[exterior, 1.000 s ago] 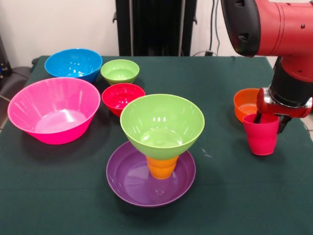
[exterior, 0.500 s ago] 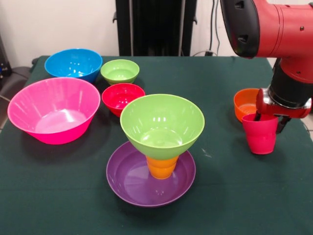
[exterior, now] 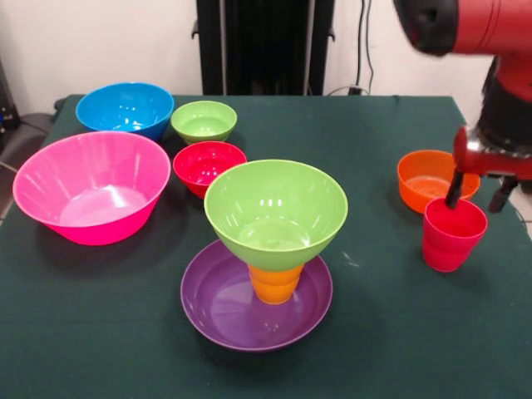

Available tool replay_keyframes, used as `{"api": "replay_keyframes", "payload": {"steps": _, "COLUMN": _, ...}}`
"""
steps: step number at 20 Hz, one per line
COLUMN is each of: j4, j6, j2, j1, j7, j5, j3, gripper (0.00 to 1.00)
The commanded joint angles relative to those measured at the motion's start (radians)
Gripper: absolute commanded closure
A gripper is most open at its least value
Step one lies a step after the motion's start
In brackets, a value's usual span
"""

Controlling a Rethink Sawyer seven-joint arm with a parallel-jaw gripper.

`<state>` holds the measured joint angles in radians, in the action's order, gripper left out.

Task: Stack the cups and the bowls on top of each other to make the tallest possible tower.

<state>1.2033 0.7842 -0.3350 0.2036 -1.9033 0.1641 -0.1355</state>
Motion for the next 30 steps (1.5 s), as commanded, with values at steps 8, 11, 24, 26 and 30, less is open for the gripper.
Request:
{"api": "replay_keyframes", "payload": {"steps": 8, "j4": 0.051, "j6": -0.021, "j2": -0.091, "j1": -0.045, "j7": -0.086, "j5": 0.004, "j3": 0.087, "gripper": 0.0}}
{"api": "replay_keyframes", "payload": {"steps": 11, "j4": 0.057, "j6": -0.063, "j2": -0.058, "j1": -0.038, "j7": -0.093, "j5": -0.011, "j3": 0.089, "gripper": 0.0}}
{"api": "replay_keyframes", "payload": {"steps": 24, "j4": -0.041, "j6": -0.082, "j2": 0.06, "j1": 0.016, "j7": -0.151, "j5": -0.037, "j3": 0.037, "gripper": 0.0}}
{"api": "replay_keyframes", "payload": {"steps": 26, "j4": -0.039, "j6": -0.091, "j2": 0.064, "j1": 0.017, "j7": -0.149, "j5": -0.036, "j3": 0.035, "gripper": 0.0}}
{"api": "replay_keyframes", "payload": {"steps": 30, "j4": -0.046, "j6": -0.102, "j2": 0.076, "j1": 0.018, "j7": -0.145, "j5": -0.029, "j3": 0.034, "gripper": 0.0}}
